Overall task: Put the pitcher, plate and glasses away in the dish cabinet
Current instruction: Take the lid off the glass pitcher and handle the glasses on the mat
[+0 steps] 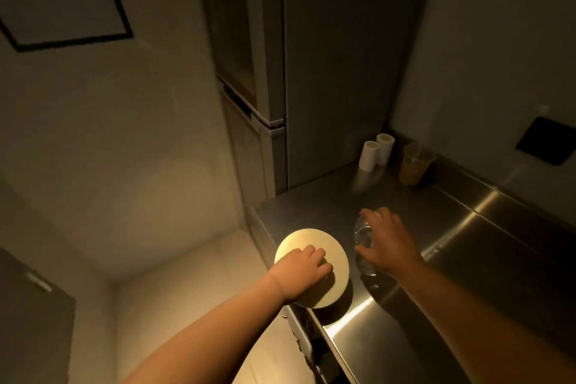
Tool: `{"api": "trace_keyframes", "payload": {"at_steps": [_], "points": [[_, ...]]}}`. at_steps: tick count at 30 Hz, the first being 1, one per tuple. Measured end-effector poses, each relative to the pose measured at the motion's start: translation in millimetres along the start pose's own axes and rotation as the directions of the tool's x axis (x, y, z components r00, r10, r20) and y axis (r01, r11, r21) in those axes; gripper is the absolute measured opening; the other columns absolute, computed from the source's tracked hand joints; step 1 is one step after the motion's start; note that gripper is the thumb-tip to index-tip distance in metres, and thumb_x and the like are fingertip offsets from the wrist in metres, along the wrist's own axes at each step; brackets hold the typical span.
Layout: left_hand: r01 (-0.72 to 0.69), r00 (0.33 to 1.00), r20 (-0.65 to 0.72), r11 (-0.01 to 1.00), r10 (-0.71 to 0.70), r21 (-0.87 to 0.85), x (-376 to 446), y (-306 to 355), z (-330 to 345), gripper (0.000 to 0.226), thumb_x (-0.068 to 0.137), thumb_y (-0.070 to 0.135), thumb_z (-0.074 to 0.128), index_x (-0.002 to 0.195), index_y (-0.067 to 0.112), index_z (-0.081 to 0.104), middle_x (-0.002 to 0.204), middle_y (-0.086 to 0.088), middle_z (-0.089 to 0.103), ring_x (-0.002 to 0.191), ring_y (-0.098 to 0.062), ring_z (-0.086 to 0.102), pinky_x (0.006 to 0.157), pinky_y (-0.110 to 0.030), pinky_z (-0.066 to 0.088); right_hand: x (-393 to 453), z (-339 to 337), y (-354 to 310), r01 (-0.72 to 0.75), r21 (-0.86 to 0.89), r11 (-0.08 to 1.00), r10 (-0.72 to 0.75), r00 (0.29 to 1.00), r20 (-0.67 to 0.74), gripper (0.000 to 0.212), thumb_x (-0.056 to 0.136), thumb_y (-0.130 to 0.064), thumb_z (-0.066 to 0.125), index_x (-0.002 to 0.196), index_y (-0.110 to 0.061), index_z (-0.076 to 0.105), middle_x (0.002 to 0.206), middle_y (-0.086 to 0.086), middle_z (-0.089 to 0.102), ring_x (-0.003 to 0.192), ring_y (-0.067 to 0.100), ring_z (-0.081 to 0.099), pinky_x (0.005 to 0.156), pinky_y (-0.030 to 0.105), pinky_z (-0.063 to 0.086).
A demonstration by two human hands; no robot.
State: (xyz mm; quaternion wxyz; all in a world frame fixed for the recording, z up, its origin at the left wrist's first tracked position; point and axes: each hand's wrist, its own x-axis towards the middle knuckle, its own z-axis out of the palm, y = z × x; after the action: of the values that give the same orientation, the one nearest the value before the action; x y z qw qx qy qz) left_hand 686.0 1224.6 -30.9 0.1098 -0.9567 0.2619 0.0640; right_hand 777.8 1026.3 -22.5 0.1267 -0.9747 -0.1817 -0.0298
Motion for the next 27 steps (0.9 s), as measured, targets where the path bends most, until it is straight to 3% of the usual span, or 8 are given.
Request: {"api": "trace_keyframes", "payload": {"at_steps": [6,13,27], "points": [[-0.189,0.981,0.052,0.982,0.189,0.011,59.0,-55.3,10.5,0.064,0.078,0.009,0.07,0.133,0.008,0.037,0.13,-0.021,0.039,0.114,-0.036,0.042,0.09,-0.046,0.045,58.2,23.4,14.4,-0.184,-0.001,0.983,0.184,0.983,0.006,0.082,0.07,-0.048,0.075,0.137,-0.031,0.031,0.132,0.003,0.038,0.119,0.024,0.041,0.088,0.033,0.046],[-0.222,0.972,0.068,0.974,0.224,-0.044,122.1,-85.1,25.6,0.058,0.085,0.007,0.061,0.136,0.009,0.034,0.134,-0.021,0.036,0.117,-0.037,0.039,0.093,-0.047,0.043,114.0,38.5,39.1,-0.279,0.037,0.96,0.278,0.96,0.029,0.079,0.076,-0.046,0.071,0.14,-0.028,0.029,0.141,0.005,0.032,0.127,0.027,0.037,0.095,0.036,0.046],[-0.378,0.92,0.052,0.913,0.389,-0.156,161.5,-115.8,66.2,0.054,0.086,0.014,0.059,0.134,0.012,0.035,0.132,-0.018,0.038,0.114,-0.035,0.042,0.09,-0.046,0.044,141.4,73.0,56.4,-0.463,0.108,0.88,0.466,0.885,0.002,0.065,0.076,-0.043,0.07,0.131,-0.027,0.041,0.133,0.004,0.042,0.12,0.023,0.041,0.087,0.032,0.047]]}}
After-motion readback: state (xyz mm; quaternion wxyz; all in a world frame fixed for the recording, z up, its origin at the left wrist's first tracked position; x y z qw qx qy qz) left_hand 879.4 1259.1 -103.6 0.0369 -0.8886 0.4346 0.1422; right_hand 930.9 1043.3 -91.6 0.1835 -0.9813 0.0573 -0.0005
